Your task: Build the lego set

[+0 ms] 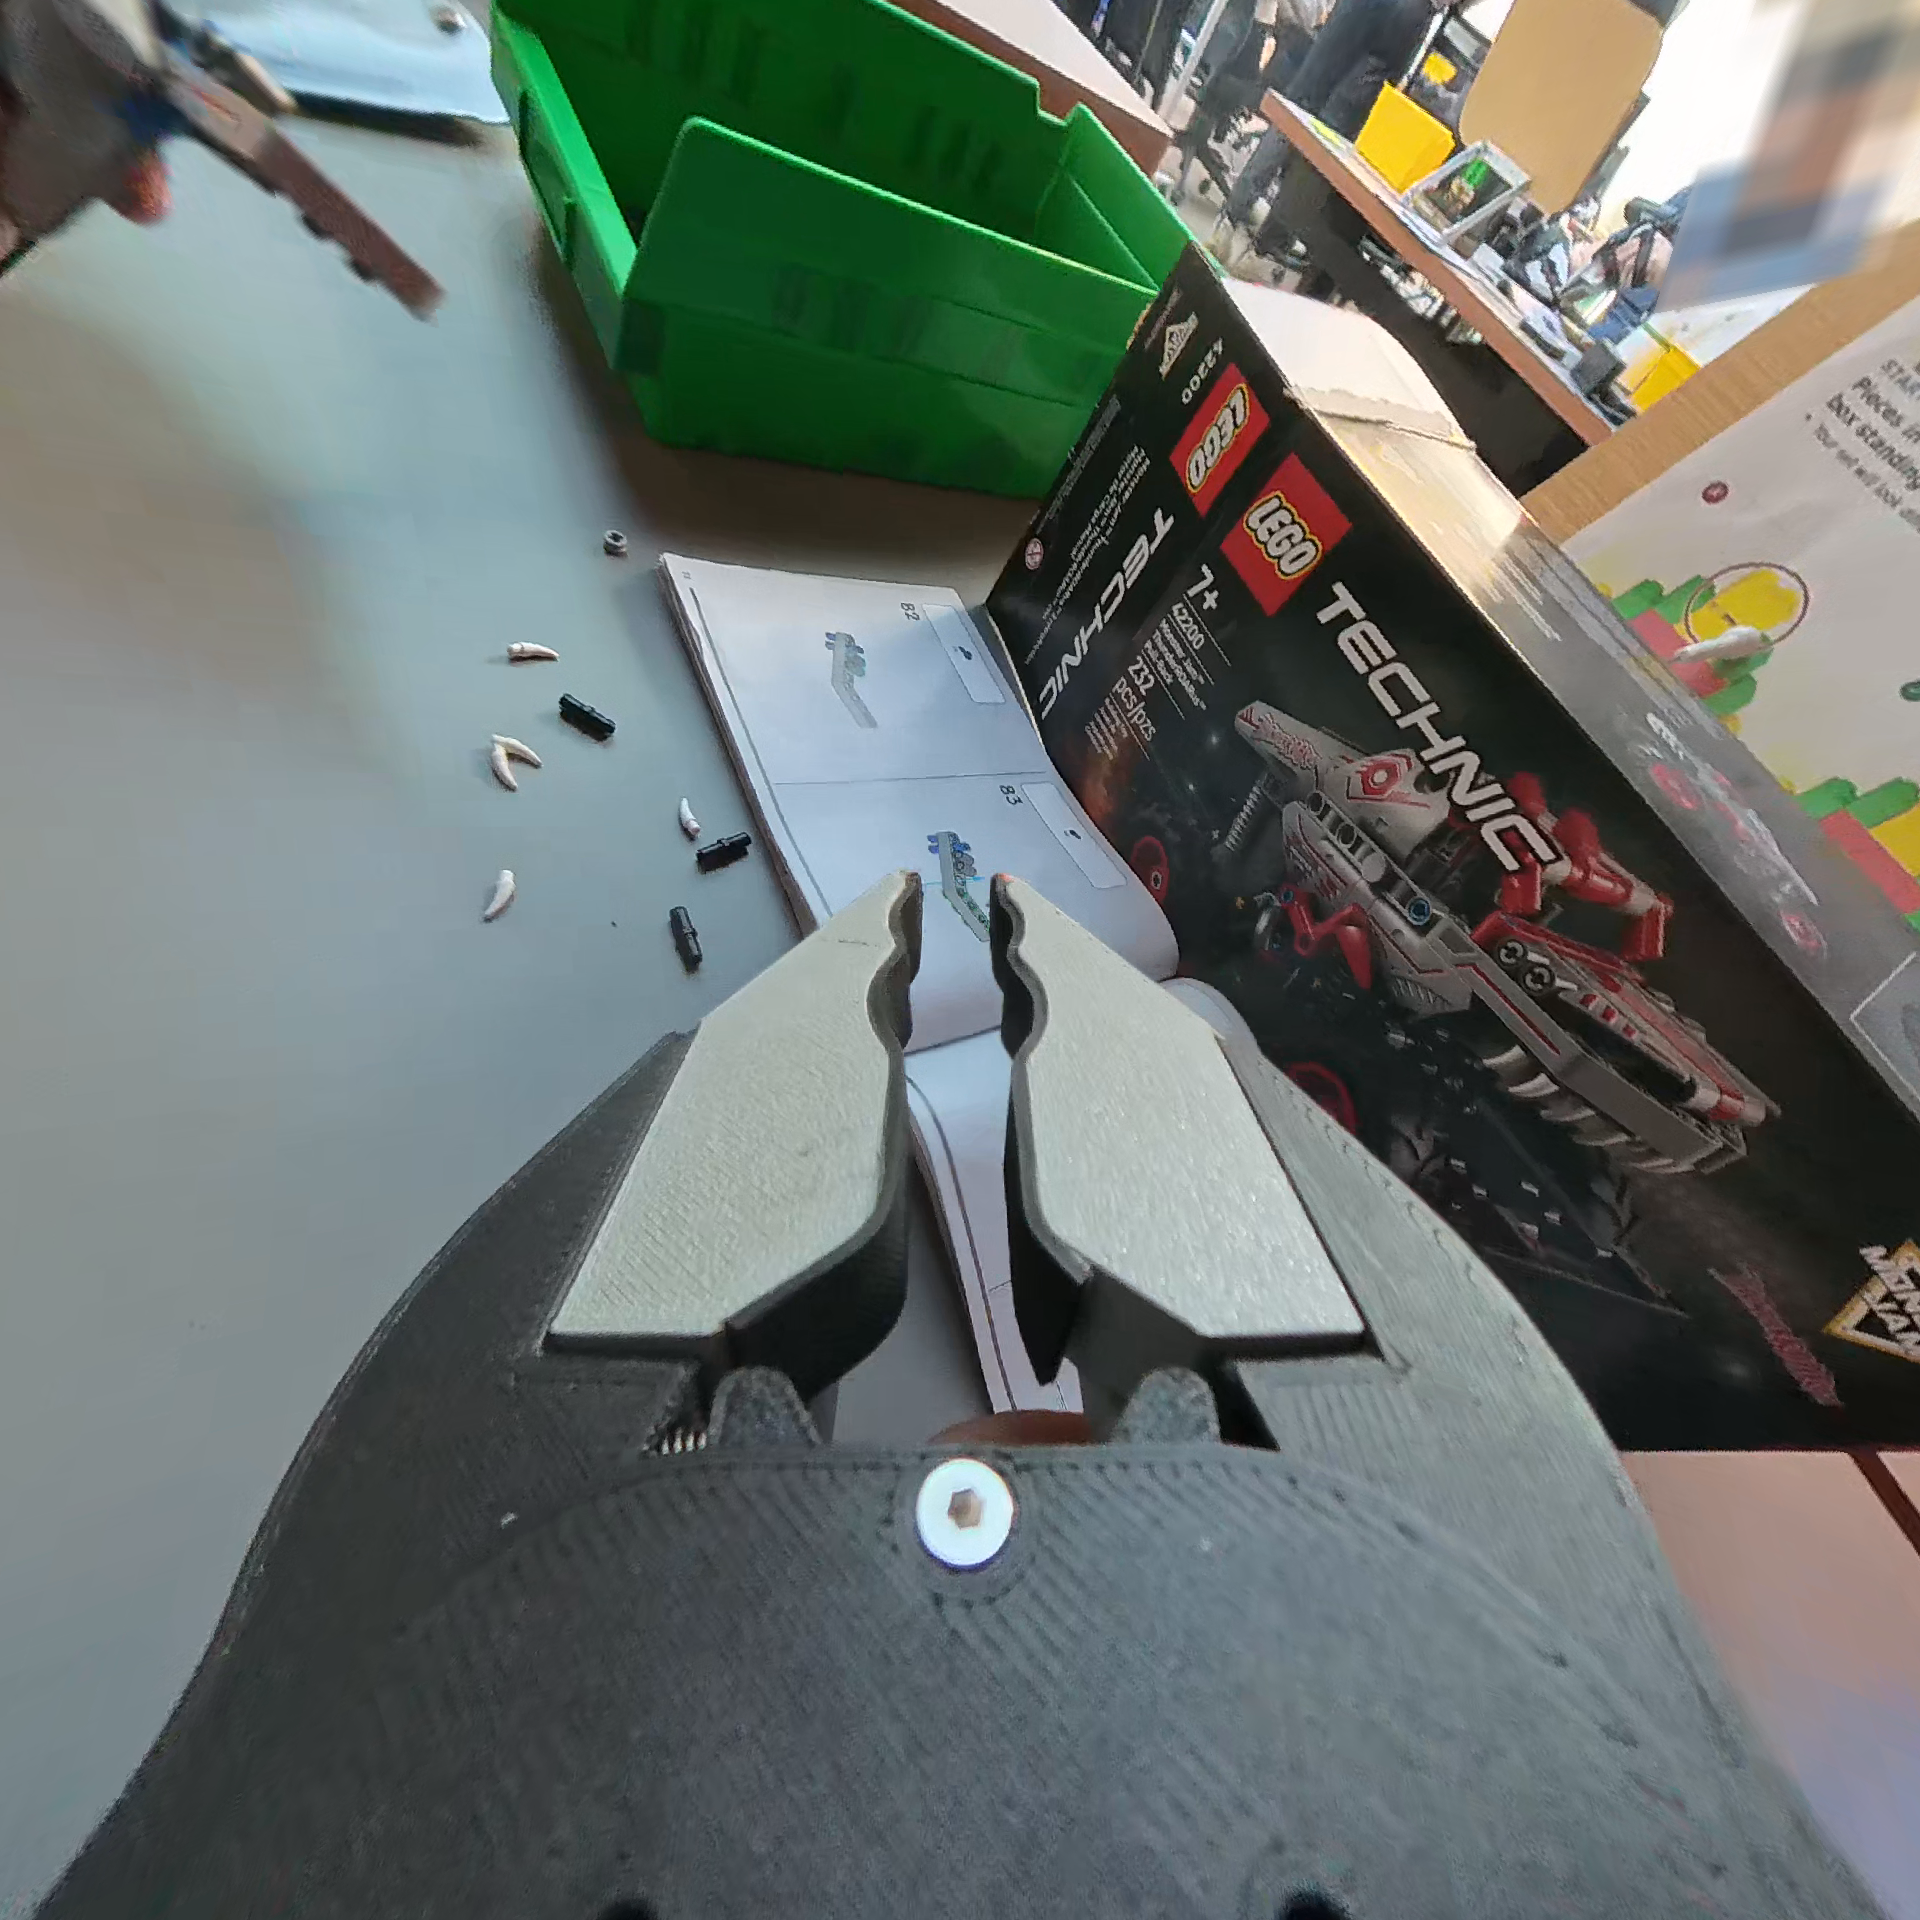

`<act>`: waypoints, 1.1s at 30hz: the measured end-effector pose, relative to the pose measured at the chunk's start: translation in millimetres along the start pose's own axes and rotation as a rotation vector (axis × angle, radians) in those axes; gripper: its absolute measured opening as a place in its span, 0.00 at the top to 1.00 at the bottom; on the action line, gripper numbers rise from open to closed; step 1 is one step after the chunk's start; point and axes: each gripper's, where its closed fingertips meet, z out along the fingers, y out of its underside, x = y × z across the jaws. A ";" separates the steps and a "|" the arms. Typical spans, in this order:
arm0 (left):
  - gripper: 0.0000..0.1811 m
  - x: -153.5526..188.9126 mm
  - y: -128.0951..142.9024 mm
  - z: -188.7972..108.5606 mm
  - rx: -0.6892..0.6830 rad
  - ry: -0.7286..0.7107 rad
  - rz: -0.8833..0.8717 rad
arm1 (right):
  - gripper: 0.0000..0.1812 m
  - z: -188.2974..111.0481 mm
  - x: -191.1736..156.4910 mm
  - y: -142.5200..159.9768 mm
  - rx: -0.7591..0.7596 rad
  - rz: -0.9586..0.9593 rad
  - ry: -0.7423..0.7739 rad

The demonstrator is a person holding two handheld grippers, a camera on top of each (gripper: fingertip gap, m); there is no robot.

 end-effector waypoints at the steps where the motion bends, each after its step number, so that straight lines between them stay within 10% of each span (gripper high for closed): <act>1: 0.97 4.0 1.5 -4.4 -0.009 -0.015 0.078 | 0.94 -0.1 1.2 0.1 0.002 0.017 -0.002; 8: 0.97 11.9 1.4 -19.6 -0.033 -0.097 0.414 | 0.94 -0.2 2.3 -0.1 0.017 0.055 -0.013; 16: 0.97 -21.5 37.2 -30.9 -0.390 -0.357 0.759 | 0.94 2.9 1.5 5.6 0.006 0.067 -0.025; 33: 0.97 40.8 31.8 -7.8 -0.156 0.008 0.725 | 0.91 -2.6 -71.6 -30.7 0.146 -0.141 -0.247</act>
